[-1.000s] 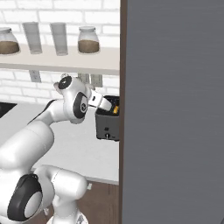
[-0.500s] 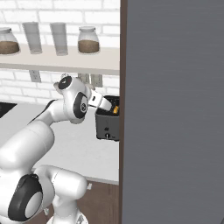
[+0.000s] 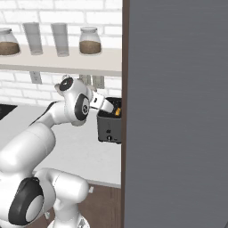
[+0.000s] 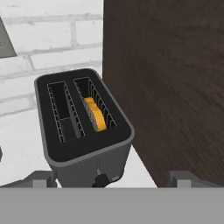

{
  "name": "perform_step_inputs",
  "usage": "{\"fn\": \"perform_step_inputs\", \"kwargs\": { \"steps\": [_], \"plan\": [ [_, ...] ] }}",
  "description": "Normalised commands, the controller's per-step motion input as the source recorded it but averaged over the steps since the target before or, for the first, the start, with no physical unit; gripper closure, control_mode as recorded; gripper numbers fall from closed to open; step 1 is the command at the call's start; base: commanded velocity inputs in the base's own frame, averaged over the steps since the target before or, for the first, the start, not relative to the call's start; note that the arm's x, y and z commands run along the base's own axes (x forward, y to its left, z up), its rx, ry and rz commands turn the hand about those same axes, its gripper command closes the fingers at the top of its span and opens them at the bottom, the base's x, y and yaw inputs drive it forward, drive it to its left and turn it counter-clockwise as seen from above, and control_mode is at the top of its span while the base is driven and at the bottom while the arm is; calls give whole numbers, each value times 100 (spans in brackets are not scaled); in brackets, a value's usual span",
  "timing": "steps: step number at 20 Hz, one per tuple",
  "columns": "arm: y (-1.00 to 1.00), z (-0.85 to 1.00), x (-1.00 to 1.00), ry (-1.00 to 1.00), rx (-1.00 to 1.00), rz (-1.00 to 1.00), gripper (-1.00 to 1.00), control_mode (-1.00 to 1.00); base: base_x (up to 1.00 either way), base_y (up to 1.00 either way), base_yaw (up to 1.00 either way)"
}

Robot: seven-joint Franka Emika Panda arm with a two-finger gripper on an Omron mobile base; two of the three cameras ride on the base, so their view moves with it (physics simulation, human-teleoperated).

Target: Start the toaster. Once the lever pops up, take the bread to the plate on the dining counter.

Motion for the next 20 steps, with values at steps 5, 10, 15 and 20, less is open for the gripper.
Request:
{"fn": "perform_step_inputs", "kwargs": {
  "steps": [5, 10, 15, 20],
  "plan": [
    [0, 0, 0, 0, 0, 0, -100, -100, 0, 0, 0],
    [0, 0, 0, 0, 0, 0, -100, -100, 0, 0, 0],
    [0, 0, 0, 0, 0, 0, -100, -100, 0, 0, 0],
    [0, 0, 0, 0, 0, 0, -100, -100, 0, 0, 0]
  ]
}}
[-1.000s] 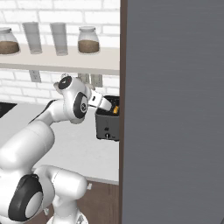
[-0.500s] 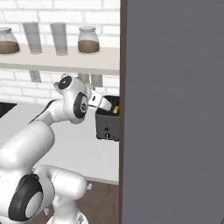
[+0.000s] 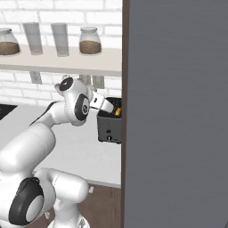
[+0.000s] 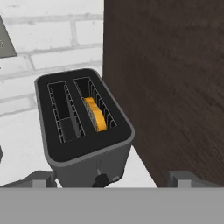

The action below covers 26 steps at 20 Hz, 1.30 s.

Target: Start the toaster. Once the lever pops up, take the bread to the plate on the dining counter.

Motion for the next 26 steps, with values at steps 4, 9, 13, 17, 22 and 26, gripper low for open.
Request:
{"fn": "perform_step_inputs", "kwargs": {
  "steps": [4, 9, 13, 17, 22, 26],
  "plan": [
    [0, 0, 0, 0, 0, 0, -100, -100, 0, 0, 0],
    [0, 0, 0, 0, 0, 0, -100, -100, 0, 0, 0],
    [0, 0, 0, 0, 0, 0, -100, -100, 0, 0, 0],
    [0, 0, 0, 0, 0, 0, -100, -100, 0, 0, 0],
    [0, 0, 0, 0, 0, 0, -100, -100, 0, 0, 0],
    [0, 0, 0, 0, 0, 0, -100, -100, 0, 0, 0]
  ]
}}
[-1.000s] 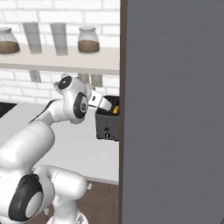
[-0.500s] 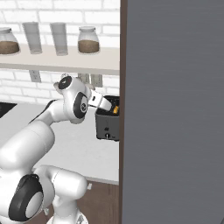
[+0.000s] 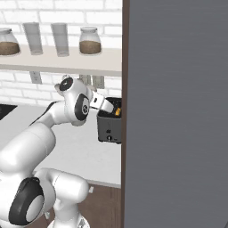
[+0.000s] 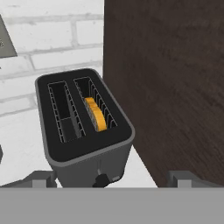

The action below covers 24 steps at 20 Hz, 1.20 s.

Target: Start the toaster. Once the lever pops up, take the bread to the plate on the dining counter.

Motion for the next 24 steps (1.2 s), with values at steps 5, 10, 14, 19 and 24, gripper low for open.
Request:
{"fn": "perform_step_inputs", "kwargs": {
  "steps": [5, 10, 14, 19, 24],
  "plan": [
    [0, 0, 0, 0, 0, 0, -100, -100, 0, 0, 0],
    [0, 0, 0, 0, 0, 0, -100, -100, 0, 0, 0],
    [0, 0, 0, 0, 0, 0, -100, -100, 0, 0, 0],
    [0, 0, 0, 0, 0, 0, -100, -100, 0, 0, 0],
    [0, 0, 0, 0, 0, 0, -100, -100, 0, 0, 0]
  ]
}}
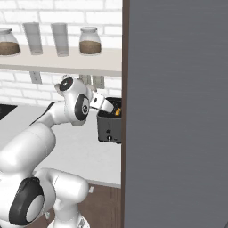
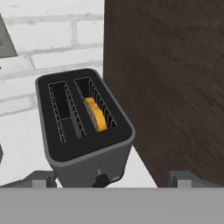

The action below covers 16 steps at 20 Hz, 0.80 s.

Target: Start the toaster. Once the lever pops up, take the bread to the plate on the dining counter.

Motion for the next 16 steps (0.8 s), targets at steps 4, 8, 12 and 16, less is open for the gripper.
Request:
{"fn": "perform_step_inputs", "kwargs": {
  "steps": [4, 8, 12, 16],
  "plan": [
    [0, 0, 0, 0, 0, 0, -100, -100, 0, 0, 0],
    [0, 0, 0, 0, 0, 0, -100, -100, 0, 0, 0],
    [0, 0, 0, 0, 0, 0, -100, -100, 0, 0, 0],
    [0, 0, 0, 0, 0, 0, -100, -100, 0, 0, 0]
  ]
}}
